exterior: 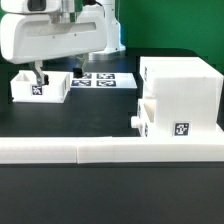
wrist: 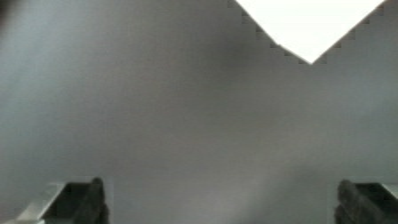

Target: Assemble drawer

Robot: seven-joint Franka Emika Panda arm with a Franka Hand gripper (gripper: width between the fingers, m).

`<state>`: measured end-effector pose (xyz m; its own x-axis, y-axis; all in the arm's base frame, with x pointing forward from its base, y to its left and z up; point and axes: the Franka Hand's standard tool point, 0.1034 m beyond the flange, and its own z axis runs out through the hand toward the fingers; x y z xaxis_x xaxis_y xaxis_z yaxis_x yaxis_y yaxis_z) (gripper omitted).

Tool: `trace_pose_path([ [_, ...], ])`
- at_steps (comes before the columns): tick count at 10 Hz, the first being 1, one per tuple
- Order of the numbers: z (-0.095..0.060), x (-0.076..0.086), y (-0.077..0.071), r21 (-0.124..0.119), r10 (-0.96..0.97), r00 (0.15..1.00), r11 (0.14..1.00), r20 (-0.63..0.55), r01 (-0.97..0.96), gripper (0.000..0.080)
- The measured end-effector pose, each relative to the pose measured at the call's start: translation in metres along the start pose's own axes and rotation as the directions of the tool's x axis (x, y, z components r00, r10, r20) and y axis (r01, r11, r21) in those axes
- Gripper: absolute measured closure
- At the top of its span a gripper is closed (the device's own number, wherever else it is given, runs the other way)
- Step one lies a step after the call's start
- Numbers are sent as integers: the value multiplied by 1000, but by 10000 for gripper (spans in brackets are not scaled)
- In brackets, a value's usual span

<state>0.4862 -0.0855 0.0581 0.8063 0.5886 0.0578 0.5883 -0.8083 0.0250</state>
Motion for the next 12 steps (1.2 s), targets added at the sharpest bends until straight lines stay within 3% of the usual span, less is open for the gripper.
trace_pose_path([
  [3,-1,-1,-2,9,236,972,972,-19,-236,150],
  [6,-1,-32,-30,20,546,838,837,-5,-546,150],
  [9,2,-65,-46,22,568,822,822,33,-569,150],
  [12,3,-67,-46,21,566,824,823,31,-567,150],
])
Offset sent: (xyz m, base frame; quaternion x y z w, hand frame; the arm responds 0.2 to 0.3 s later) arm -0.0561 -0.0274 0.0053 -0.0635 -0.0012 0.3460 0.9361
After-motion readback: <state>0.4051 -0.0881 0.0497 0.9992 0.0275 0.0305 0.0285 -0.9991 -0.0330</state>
